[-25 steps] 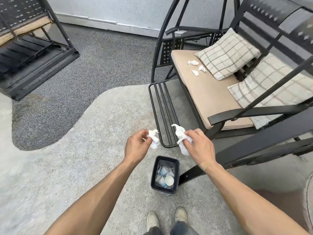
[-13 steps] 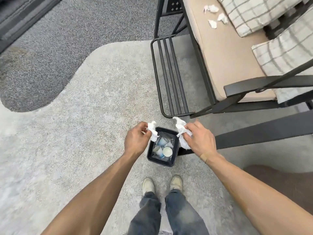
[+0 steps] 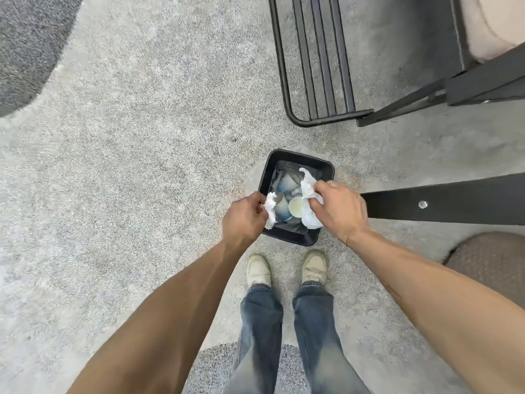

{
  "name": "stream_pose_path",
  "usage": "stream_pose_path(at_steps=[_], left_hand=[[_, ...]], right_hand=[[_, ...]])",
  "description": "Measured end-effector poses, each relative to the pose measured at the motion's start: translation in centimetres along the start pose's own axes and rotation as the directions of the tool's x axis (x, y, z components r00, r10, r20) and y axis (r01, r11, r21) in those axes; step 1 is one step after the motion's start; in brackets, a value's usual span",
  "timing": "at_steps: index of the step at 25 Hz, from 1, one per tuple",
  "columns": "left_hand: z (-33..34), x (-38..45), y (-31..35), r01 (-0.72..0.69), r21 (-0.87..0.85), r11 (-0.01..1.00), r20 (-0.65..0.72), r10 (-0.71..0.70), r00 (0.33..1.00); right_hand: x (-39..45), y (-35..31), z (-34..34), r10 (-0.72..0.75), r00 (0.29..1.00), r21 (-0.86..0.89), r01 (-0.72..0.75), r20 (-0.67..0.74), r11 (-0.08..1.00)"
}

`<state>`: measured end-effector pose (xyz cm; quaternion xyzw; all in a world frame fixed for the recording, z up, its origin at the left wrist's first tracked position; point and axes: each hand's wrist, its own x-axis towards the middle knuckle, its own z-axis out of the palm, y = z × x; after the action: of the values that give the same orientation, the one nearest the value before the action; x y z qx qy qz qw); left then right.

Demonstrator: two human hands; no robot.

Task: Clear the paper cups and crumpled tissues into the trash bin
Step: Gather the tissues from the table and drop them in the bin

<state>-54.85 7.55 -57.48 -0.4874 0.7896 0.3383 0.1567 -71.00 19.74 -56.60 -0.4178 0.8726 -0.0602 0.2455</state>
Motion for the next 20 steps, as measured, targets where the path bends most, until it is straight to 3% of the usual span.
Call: stream_pose_path(at_steps=[10, 16, 20], left_hand=[[7.8, 6.1, -2.4, -0.005, 0.097, 0.995, 0.027, 0.002, 1.0], [6.4, 6.1, -2.1, 0.007, 0.059, 0.998, 0.012, -0.008, 1.0], [3.1, 3.9, -1.5, -0.032, 0.061, 0.998, -0.032, 0.034, 0.999]], right_hand=[[5.3, 2.1, 9.0, 0.002, 0.995, -0.122, 0.01, 0.103, 0.992], [5.3, 1.5, 7.7, 0.016, 0.991, -0.11, -0.001, 0.134, 0.994], [3.2, 0.6, 4.1, 0.007, 0.997, -0.095, 0.001, 0.081, 0.995]])
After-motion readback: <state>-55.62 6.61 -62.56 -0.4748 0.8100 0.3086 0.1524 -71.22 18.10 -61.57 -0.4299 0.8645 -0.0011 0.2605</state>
